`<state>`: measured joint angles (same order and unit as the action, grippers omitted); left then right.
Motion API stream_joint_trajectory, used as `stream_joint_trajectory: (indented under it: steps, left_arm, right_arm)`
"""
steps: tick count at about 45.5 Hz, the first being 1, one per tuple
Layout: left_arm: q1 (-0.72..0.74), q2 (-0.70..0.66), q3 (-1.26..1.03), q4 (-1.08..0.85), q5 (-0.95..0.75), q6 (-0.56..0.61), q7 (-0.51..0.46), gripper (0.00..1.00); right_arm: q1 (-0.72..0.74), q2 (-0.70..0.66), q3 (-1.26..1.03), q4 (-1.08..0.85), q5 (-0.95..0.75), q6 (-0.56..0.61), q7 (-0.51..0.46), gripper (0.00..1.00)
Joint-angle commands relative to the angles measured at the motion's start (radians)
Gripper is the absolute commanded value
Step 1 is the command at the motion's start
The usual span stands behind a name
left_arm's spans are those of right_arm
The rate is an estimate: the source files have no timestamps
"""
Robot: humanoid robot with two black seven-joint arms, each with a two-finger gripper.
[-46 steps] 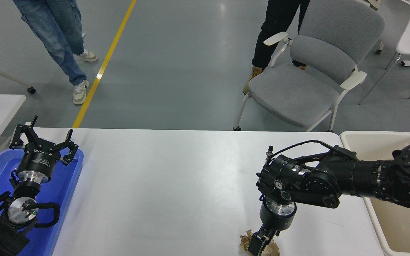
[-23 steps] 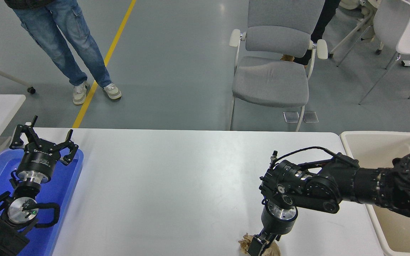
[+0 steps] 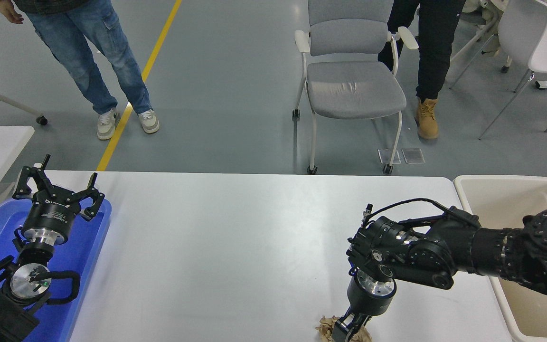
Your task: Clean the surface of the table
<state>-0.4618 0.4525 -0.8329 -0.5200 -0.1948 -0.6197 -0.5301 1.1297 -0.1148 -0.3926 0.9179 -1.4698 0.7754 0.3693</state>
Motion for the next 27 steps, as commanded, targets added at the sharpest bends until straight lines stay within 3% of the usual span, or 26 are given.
stream_joint_trajectory:
  steps: [1, 27]
  left_arm:
    - [0.0, 0.0, 0.0, 0.0, 0.0, 0.0, -0.001, 1.0]
    - [0.0, 0.0, 0.0, 0.0, 0.0, 0.0, -0.001, 1.0]
  right_arm:
    - [0.004, -0.003, 0.001, -0.008, -0.06, -0.038, 0.089, 0.0]
    - [0.07, -0.065, 0.084, -0.025, -0.066, -0.065, 0.143, 0.0]
